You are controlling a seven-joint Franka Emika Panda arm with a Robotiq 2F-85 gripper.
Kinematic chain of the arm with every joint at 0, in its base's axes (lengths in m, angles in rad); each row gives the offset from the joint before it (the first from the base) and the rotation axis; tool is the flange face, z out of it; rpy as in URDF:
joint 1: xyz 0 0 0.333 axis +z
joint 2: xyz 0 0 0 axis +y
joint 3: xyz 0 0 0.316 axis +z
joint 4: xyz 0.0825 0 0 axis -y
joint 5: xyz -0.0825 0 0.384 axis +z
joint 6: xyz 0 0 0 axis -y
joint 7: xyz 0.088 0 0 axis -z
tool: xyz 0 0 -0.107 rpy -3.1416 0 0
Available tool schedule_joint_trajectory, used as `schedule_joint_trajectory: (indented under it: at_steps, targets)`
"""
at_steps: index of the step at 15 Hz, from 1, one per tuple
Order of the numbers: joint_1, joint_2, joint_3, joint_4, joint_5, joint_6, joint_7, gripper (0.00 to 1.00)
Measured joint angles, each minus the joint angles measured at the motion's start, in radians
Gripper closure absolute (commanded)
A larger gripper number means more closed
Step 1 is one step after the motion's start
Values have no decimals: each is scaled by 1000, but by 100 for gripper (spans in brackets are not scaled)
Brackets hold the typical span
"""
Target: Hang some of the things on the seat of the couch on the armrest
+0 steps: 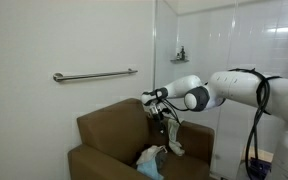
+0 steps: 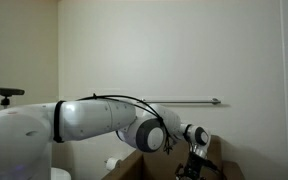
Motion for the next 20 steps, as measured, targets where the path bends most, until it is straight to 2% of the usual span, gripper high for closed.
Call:
schedule_joint_trajectory:
  at_steps: [6, 9, 13, 15, 20]
  targets:
    - [12, 2, -50, -74, -101, 16, -52, 0]
    - [11, -5, -79, -41, -120, 23, -53, 0]
    - [11, -8, -78, -31, -120, 29, -53, 0]
    - [12, -7, -63, -62, -120, 105, -53, 0]
    - [44, 7, -13, -280, -119, 519, -53, 0]
